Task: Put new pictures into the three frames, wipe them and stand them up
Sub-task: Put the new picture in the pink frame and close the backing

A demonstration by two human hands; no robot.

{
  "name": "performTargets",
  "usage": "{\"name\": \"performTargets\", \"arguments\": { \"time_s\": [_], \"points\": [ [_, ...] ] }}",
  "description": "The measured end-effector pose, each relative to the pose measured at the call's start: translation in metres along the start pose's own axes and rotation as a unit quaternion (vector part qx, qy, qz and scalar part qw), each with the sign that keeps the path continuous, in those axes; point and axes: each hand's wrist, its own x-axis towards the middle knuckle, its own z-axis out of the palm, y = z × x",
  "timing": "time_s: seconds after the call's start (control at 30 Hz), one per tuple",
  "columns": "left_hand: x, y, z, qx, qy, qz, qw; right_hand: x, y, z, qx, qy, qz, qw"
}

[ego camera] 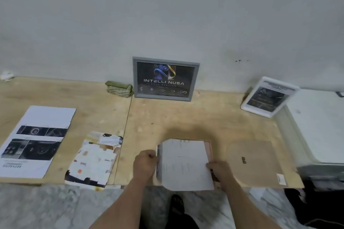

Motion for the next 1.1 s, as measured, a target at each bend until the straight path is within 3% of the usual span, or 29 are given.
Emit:
{"name": "performTargets", "arguments": {
  "time_s": [0.43, 0.53, 0.63, 0.77, 1.1],
  "points": [
    [0.001, 0.020, 0.044, 0.130, 0.056, -0.009, 0.990, 0.023, 0.012, -0.017, -0.151, 0.011, -0.062, 0.987],
    [0.003, 0.019, 0.046, 0.128, 0.034, 0.019, 0.991, 0.028, 0.008, -0.018, -0.199, 0.018, -0.078, 0.977],
    [0.004, 0.020, 0.050, 0.172, -0.027, 0.052, 0.983, 0.034, 0.007, -0.014, -0.267, -0.025, -0.134, 0.954],
    [0.002, 0.013, 0.060, 0.242, -0.044, 0.059, 0.968, 0.032, 0.005, -0.006, -0.396, -0.063, -0.151, 0.904],
    [-0.003, 0.017, 0.060, 0.219, -0.012, 0.063, 0.974, 0.039, 0.010, 0.003, -0.339, -0.060, -0.148, 0.927]
  ]
}}
